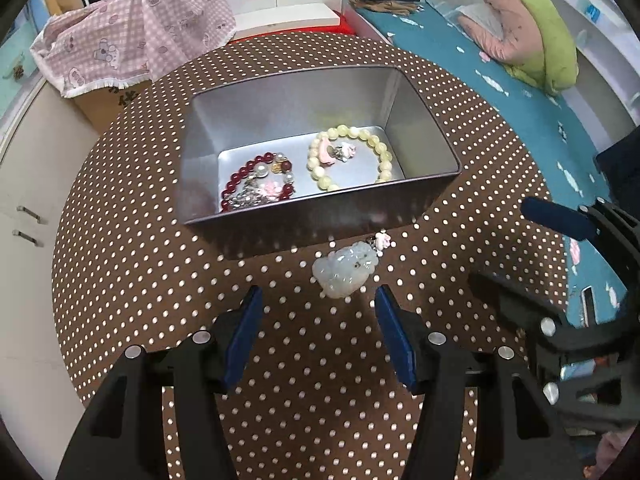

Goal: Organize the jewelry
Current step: 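Withdraw both tools and reach the left tool toward the jade pendant, then grasp the jade pendant with the left tool while the right tool grasps a pink charm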

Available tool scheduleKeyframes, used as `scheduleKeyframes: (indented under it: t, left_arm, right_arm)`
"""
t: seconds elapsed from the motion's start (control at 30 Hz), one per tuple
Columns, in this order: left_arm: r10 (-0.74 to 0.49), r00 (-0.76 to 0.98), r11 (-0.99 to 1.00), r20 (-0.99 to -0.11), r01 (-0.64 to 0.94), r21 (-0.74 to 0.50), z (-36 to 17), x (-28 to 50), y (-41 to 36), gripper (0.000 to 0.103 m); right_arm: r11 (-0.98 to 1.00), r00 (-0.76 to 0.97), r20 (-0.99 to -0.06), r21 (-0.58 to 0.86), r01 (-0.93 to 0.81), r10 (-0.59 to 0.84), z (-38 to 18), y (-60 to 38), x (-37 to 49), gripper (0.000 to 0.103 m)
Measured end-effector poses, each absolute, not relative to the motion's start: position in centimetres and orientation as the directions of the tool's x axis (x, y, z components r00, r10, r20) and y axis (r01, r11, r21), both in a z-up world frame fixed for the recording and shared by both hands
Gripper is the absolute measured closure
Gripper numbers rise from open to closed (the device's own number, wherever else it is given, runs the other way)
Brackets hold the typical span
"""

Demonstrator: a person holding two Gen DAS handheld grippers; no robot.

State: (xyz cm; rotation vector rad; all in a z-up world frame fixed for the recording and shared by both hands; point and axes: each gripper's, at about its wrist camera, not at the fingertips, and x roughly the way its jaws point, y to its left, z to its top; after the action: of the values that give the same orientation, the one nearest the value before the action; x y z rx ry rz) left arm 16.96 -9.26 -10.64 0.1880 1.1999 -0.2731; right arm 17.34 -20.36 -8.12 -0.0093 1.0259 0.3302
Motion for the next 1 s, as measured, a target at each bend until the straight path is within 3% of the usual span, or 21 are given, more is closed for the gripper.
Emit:
scheduleKeyframes:
  t: [0.27,0.3,0.37,0.83,0.87,1.0]
  left_arm:
    - [-0.066,0.358,0.95,-0.931,0.308,0.051,-12.6,18.3,-11.2,0.048]
    - [-0.065,0.363,0.947,-0.93,0.316,0.057,-12.7,18.4,-11.5,0.05]
    - [-0.092,0.36,0.94,-0.928,0.339,0.039,-13.1,18.7,-11.8,0.066]
    - [-0.085,0.352,0.946,-0.932,0.323,0.036,-13.4,18.6,-10.1,0.067]
    - [-0.084,0.351,0.947,-0.933,0.319,0.034,-13.3,18.5,-10.0,0.067]
    - [-0.082,0.349,0.952,-0.933,0.305,0.03,-13.0,18.4,-8.5,0.067]
  right_arm:
    - [0.941,0.437,-0.857,0.145,-0.305,0.274,-10.3,-20.8,16.7,0.03]
    - [0.941,0.432,-0.859,0.148,-0.305,0.275,-10.5,-20.9,16.7,0.03]
    - [0.941,0.427,-0.861,0.151,-0.304,0.276,-11.0,-21.0,16.7,0.03]
    - [0.923,0.426,-0.846,0.174,-0.344,0.319,-11.2,-20.2,16.4,0.03]
    - [0.917,0.426,-0.842,0.178,-0.358,0.33,-11.0,-19.9,16.3,0.031]
    - [0.896,0.418,-0.831,0.196,-0.397,0.367,-10.4,-19.0,16.4,0.052]
